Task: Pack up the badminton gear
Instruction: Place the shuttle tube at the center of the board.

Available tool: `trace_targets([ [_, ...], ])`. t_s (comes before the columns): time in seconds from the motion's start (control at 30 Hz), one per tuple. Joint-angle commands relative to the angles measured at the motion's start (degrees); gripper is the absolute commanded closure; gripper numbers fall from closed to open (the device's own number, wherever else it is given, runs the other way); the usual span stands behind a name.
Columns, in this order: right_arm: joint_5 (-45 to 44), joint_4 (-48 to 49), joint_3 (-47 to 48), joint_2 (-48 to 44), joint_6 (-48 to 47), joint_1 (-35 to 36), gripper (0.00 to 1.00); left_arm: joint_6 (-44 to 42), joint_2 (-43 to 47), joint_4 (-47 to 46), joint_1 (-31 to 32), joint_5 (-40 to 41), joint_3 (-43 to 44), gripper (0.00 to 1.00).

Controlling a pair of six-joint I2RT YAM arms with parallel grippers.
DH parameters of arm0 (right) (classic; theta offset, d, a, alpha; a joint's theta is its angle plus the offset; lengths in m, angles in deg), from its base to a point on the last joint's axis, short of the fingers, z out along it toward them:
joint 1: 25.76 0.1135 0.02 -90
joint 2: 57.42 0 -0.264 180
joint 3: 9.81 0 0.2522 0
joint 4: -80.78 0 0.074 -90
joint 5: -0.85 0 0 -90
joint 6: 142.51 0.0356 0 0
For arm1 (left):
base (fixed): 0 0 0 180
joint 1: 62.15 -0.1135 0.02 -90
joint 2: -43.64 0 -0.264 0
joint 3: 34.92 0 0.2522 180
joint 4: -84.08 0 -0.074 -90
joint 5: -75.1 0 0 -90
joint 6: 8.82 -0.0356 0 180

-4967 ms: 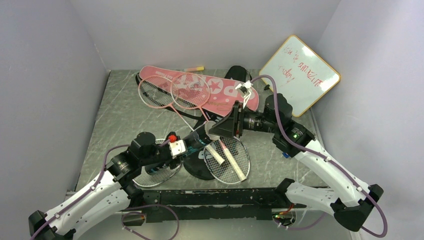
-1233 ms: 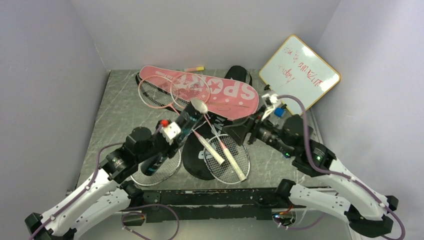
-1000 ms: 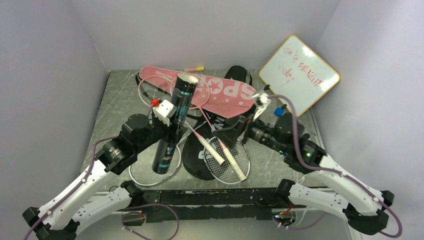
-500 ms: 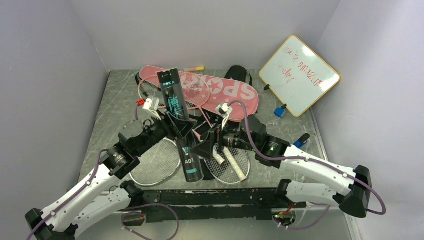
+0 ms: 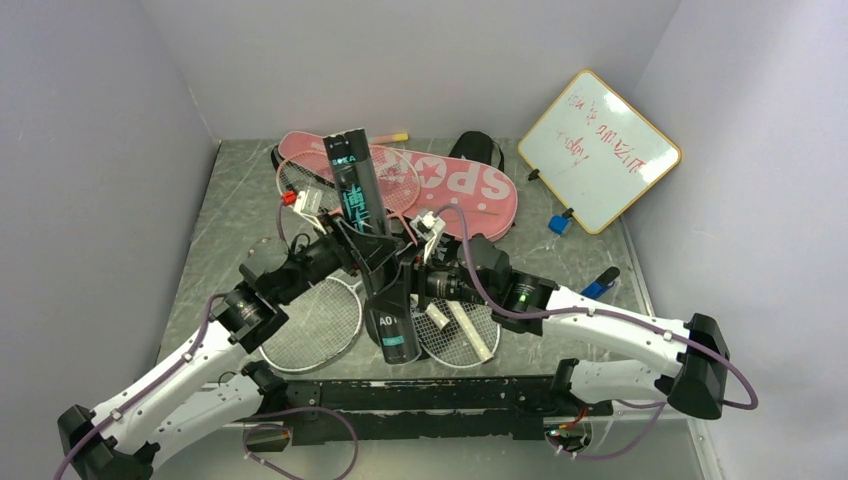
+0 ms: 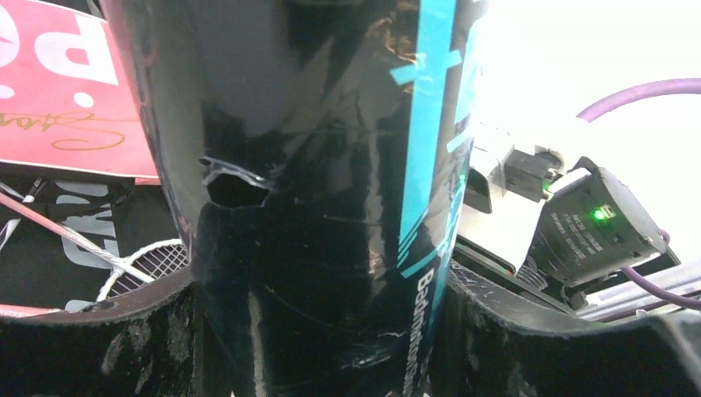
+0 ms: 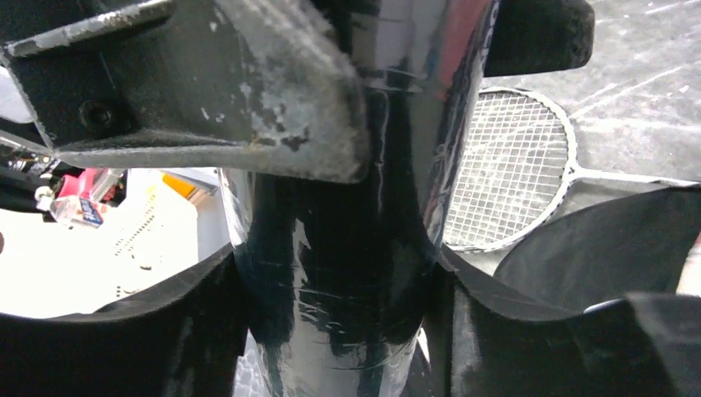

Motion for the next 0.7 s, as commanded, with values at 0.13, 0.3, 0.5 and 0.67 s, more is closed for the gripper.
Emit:
trace_targets([
  [0.13,-31.31,-19.6,7.15,-2.66,-2.35,0.11,0.61,-7.15,1.16,16.34,0.24,10.46,8.26,0.04],
  [0.3,-52.23,-36.15,10.99,-1.63,-2.63,-1.57,0.61,-13.07,2.66,25.21,0.2,19.81,10.49,0.04],
  [0.5,-62.86,-51.1,13.3,6.01,-1.77,-13.27,0.58,-16.66,5.6,26.23,0.21,22.35,7.86,0.04],
  [0.67,-69.29,-58.81,15.01,16.17,2.58,-18.19,0.55,-17.66,5.41,28.33,0.21,23.6,7.04,0.05],
])
